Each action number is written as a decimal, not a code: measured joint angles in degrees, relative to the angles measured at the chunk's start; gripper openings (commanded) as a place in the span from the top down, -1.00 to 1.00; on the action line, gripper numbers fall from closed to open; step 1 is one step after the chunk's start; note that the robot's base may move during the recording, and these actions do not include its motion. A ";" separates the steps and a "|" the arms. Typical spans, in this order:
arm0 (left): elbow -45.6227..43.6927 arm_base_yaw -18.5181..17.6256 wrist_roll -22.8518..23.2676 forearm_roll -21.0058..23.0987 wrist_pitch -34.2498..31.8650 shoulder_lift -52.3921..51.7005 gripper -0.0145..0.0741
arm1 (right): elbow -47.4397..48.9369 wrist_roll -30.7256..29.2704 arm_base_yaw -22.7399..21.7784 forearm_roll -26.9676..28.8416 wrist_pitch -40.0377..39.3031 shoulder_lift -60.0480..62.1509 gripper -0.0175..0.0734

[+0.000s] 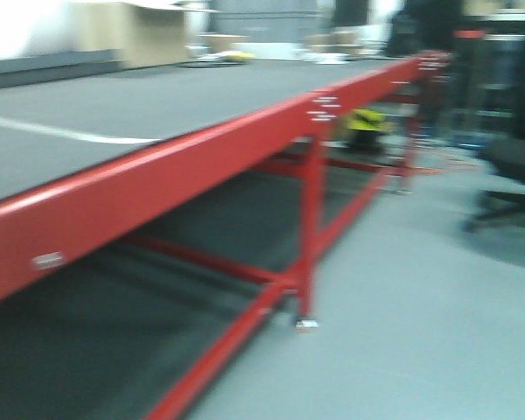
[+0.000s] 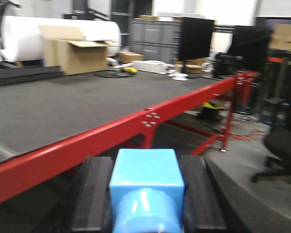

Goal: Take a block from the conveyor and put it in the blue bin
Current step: 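Drive the base away from the conveyor holding both blocks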

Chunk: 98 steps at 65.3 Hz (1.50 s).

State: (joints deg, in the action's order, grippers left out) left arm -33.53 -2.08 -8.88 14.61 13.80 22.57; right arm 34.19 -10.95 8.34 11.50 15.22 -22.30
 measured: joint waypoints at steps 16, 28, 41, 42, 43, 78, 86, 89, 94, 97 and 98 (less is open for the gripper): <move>0.00 0.00 0.00 0.00 0.00 0.00 0.92 | 0.00 0.00 0.00 0.00 0.00 0.00 0.97; 0.00 0.00 0.00 0.00 0.00 0.00 0.92 | 0.00 0.00 0.00 0.00 0.00 0.00 0.97; 0.00 0.00 0.00 0.00 0.00 0.00 0.92 | 0.00 0.00 0.00 0.00 0.00 0.00 0.97; 0.00 0.00 0.00 0.00 0.00 0.00 0.92 | 0.00 0.00 0.00 0.00 0.00 0.00 0.97; 0.00 0.00 0.00 0.00 0.00 0.00 0.92 | 0.00 0.00 0.00 0.00 0.00 0.00 0.97; 0.00 0.00 0.00 0.00 0.00 0.00 0.92 | 0.00 0.00 0.00 0.00 0.00 0.25 0.97; 0.00 0.00 0.00 0.00 0.00 0.00 0.92 | 0.00 0.00 0.00 0.00 0.00 0.25 0.97; 0.00 0.00 0.00 0.00 0.00 0.00 0.92 | 0.00 0.00 0.00 0.00 0.00 0.25 0.97; 0.00 0.00 0.00 0.00 0.00 0.00 0.92 | 0.00 0.00 0.00 0.00 0.00 0.25 0.97; 0.00 0.00 0.00 0.00 0.00 0.00 0.92 | 0.00 0.00 0.00 0.00 0.00 0.25 0.97; 0.00 0.00 0.00 0.00 0.00 0.00 0.92 | 0.00 0.00 0.00 0.00 0.00 0.25 0.97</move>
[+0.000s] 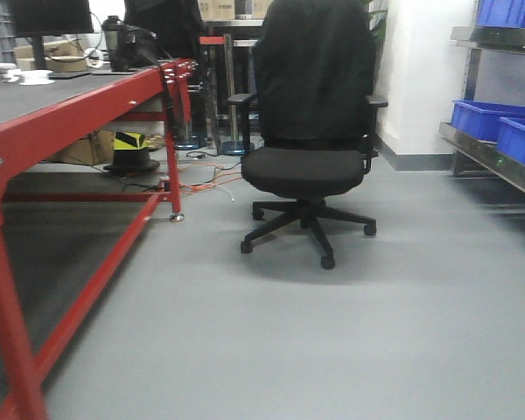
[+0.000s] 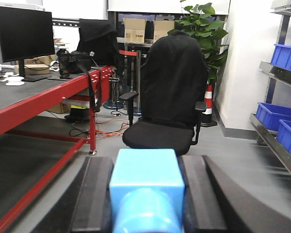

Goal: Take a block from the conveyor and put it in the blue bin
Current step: 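Drive the base away from the conveyor holding both blocks, then drive the base up to the shelf of blue bins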

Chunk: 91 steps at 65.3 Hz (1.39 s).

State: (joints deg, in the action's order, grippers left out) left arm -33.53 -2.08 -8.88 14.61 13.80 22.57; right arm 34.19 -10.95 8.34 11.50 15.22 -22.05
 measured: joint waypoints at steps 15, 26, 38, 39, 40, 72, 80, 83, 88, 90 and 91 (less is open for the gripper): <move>0.00 0.00 0.00 0.00 0.00 0.00 0.92 | 0.00 0.00 0.00 0.00 0.00 0.00 0.97; 0.00 0.00 0.00 0.00 0.00 0.00 0.92 | 0.00 0.00 0.00 0.00 0.00 0.00 0.97; 0.00 0.00 0.00 0.00 0.00 0.00 0.92 | 0.00 0.00 0.00 0.00 0.00 0.00 0.97; 0.00 0.00 0.00 0.00 0.00 0.00 0.92 | 0.00 0.00 0.00 0.00 0.00 0.00 0.97; 0.00 0.00 0.00 0.00 0.00 0.00 0.92 | 0.00 0.00 0.00 0.00 0.00 0.00 0.97; 0.03 0.00 0.00 0.00 0.00 0.00 0.92 | 0.00 0.00 0.00 0.00 0.00 0.00 0.97; 0.13 0.00 0.00 0.00 0.00 0.00 0.92 | 0.00 0.00 0.00 0.00 0.00 0.00 0.97; 0.13 0.00 0.00 0.00 0.00 0.00 0.92 | 0.00 0.00 0.00 0.00 0.00 0.00 0.97; 0.13 0.00 0.00 0.00 0.00 0.00 0.92 | 0.00 0.00 0.00 0.00 0.00 0.00 0.97; 0.13 0.00 0.00 0.00 0.00 0.00 0.92 | 0.00 0.00 0.00 0.00 0.00 0.00 0.97; 0.13 0.00 0.00 0.00 0.00 0.00 0.92 | 0.00 0.00 0.00 0.00 0.00 0.00 0.97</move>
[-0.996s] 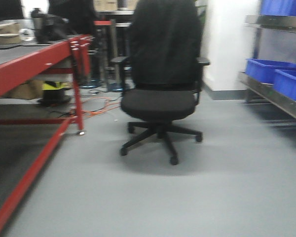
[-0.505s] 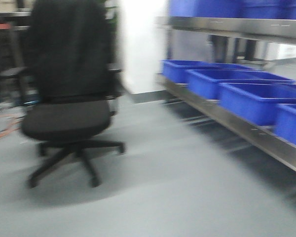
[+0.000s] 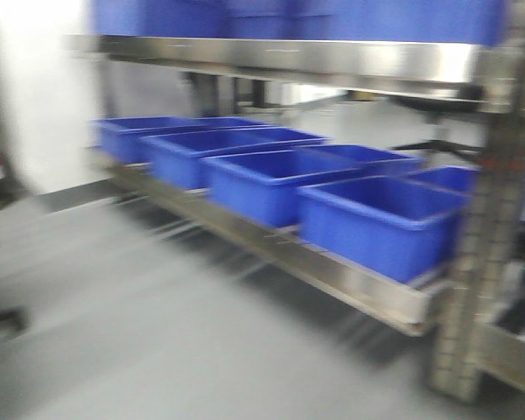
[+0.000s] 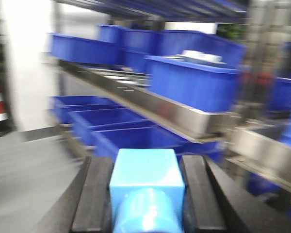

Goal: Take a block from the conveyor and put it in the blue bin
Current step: 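Drive the base up to the shelf of blue bins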

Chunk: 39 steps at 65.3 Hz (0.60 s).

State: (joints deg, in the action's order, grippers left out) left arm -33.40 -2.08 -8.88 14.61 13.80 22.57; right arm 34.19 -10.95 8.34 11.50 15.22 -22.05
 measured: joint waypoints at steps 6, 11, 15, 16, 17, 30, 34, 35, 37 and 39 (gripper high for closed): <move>0.00 0.00 0.00 0.00 0.00 0.00 0.92 | 0.00 0.00 0.00 0.00 0.00 0.00 0.97; 0.00 0.00 0.00 0.00 0.00 0.00 0.92 | 0.00 0.00 0.00 0.00 0.00 0.00 0.97; 0.00 0.00 0.00 0.00 0.00 0.00 0.92 | 0.00 0.00 0.00 0.00 0.00 0.00 0.97; 0.00 0.00 0.00 0.00 0.00 0.00 0.92 | 0.00 0.00 0.00 0.00 0.00 0.00 0.97; 0.00 0.00 0.00 0.00 0.00 0.00 0.92 | 0.00 0.00 0.00 0.00 0.00 0.00 0.97; 0.00 0.00 0.00 0.00 0.00 0.00 0.92 | 0.00 0.00 0.00 0.00 0.00 0.00 0.97; 0.00 0.00 0.00 0.00 0.00 0.00 0.92 | 0.00 0.00 0.00 0.00 0.00 0.00 0.97; 0.00 0.00 0.00 0.00 0.00 0.00 0.92 | 0.00 0.00 0.00 0.00 0.00 0.00 0.97; 0.00 0.00 0.00 0.00 0.00 0.00 0.92 | 0.00 0.00 0.00 0.00 0.00 0.00 0.97; 0.00 0.00 0.00 0.00 0.00 0.00 0.92 | 0.00 0.00 0.00 0.00 0.00 0.00 0.97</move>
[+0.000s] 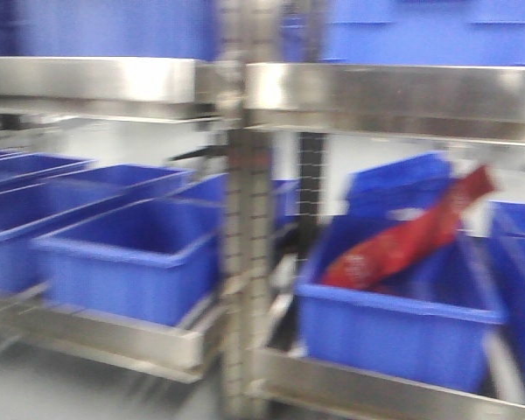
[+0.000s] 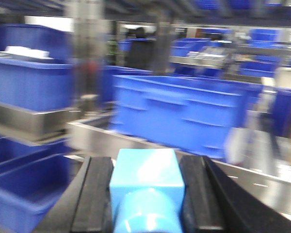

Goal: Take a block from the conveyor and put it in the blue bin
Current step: 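Drive the base up to the shelf of blue bins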

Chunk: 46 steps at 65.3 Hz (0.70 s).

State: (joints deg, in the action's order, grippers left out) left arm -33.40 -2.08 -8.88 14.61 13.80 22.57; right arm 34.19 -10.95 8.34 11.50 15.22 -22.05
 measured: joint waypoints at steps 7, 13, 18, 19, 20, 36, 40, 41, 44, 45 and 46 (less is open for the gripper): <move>0.00 0.00 0.00 0.00 0.00 0.00 0.92 | 0.00 0.00 0.00 0.00 0.00 0.00 0.97; 0.00 0.00 0.00 0.00 0.00 0.00 0.92 | 0.00 0.00 0.00 0.00 0.00 0.00 0.97; 0.00 0.00 0.00 0.00 0.00 0.00 0.92 | 0.00 0.00 0.00 0.00 0.00 0.00 0.97; 0.00 0.00 0.00 0.00 0.00 0.00 0.92 | 0.00 0.00 0.00 0.00 0.00 0.00 0.97; 0.00 0.00 0.00 0.00 0.00 0.00 0.92 | 0.00 0.00 0.00 0.00 0.00 0.00 0.97; 0.00 0.00 0.00 0.00 0.00 0.00 0.92 | 0.00 0.00 0.00 0.00 0.00 0.00 0.97; 0.00 0.00 0.00 0.00 0.00 0.00 0.92 | 0.00 0.00 0.00 0.00 0.00 0.00 0.97; 0.00 0.00 0.00 0.00 0.00 0.00 0.92 | 0.00 0.00 0.00 0.00 0.00 0.00 0.97; 0.00 0.00 0.00 0.00 0.00 0.00 0.92 | 0.00 0.00 0.00 0.00 0.00 0.00 0.97; 0.00 0.00 0.00 0.00 0.00 0.00 0.92 | 0.00 0.00 0.00 0.00 0.00 0.00 0.97; 0.00 0.00 0.00 0.00 0.00 0.00 0.92 | 0.00 0.00 0.00 0.00 0.00 0.00 0.97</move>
State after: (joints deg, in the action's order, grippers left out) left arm -33.40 -2.08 -8.88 14.61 13.80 22.57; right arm 34.19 -10.95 8.34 11.50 15.22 -22.05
